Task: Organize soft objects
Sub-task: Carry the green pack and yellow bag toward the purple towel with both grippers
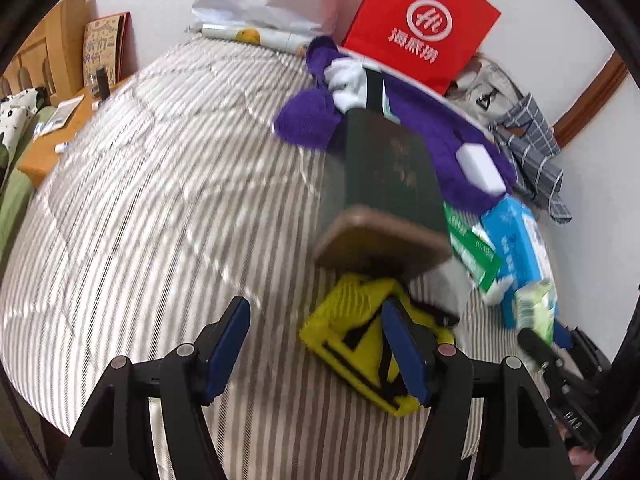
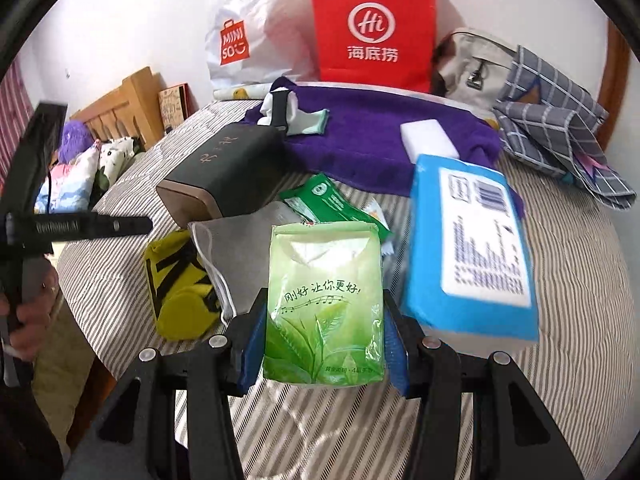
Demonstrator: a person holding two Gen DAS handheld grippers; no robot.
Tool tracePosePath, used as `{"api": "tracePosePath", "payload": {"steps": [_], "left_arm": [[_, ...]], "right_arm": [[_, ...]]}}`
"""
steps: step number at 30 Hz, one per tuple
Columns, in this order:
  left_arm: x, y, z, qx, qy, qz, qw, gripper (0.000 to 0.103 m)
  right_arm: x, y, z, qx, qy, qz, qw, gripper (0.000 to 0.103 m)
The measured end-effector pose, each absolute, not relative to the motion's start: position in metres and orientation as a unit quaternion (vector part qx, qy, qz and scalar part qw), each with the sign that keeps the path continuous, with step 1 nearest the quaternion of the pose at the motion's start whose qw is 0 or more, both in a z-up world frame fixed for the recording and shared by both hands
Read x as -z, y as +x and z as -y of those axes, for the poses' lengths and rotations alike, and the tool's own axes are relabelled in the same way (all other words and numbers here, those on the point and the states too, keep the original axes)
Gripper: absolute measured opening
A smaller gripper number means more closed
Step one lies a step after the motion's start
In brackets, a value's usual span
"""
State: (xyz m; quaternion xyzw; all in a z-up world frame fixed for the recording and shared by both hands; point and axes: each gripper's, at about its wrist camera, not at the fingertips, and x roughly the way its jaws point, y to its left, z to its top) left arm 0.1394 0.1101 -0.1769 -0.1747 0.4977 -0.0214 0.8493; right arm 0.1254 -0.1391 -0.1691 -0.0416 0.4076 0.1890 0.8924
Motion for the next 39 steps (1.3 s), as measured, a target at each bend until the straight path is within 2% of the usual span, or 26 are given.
{"api": "tracePosePath", "payload": {"steps": [6, 11, 16, 18, 20, 22, 23, 25, 31, 32, 39], "left_arm": [[0.195, 0.134, -0.085, 0.038, -0.165, -0.514, 0.841, 0.066], [0.197, 0.134, -0.060, 0.026, -0.121, -0.507, 0.853, 0.079], [0.196, 0.137, -0.051, 0.015, -0.100, -0.500, 0.860, 0.079], [0.195, 0.138, -0.050, 0.015, -0.099, -0.496, 0.862, 0.077], [0.195, 0.138, -0.049, 0.003, -0.088, -0.493, 0.865, 0.066], [0.194, 0.140, -0.048, -0.004, -0.086, -0.492, 0.866, 0.058], [0.193, 0.140, -0.048, -0.003, -0.085, -0.491, 0.867, 0.050], [0.192, 0.140, -0.049, -0.008, -0.085, -0.489, 0.868, 0.043], [0.189, 0.138, -0.044, -0.010, -0.059, -0.480, 0.875, 0.038], [0.188, 0.138, -0.043, -0.013, -0.053, -0.478, 0.877, 0.032], [0.188, 0.135, -0.046, -0.003, -0.054, -0.469, 0.882, 0.031]], "right_arm": [[0.176, 0.105, 0.154, -0.195, -0.020, -0.405, 0.893, 0.050], [0.187, 0.088, 0.170, -0.184, -0.019, -0.414, 0.892, 0.050], [0.198, 0.080, 0.194, -0.159, -0.006, -0.425, 0.891, 0.050], [0.203, 0.081, 0.202, -0.150, 0.002, -0.429, 0.891, 0.050], [0.207, 0.084, 0.208, -0.142, 0.004, -0.434, 0.890, 0.050], [0.211, 0.085, 0.213, -0.135, 0.007, -0.437, 0.889, 0.050], [0.213, 0.087, 0.216, -0.132, 0.009, -0.439, 0.889, 0.050], [0.217, 0.090, 0.220, -0.126, 0.015, -0.443, 0.887, 0.050], [0.224, 0.096, 0.223, -0.120, 0.021, -0.447, 0.886, 0.051], [0.224, 0.097, 0.222, -0.119, 0.021, -0.447, 0.886, 0.051], [0.223, 0.102, 0.219, -0.112, 0.019, -0.450, 0.886, 0.051]]}}
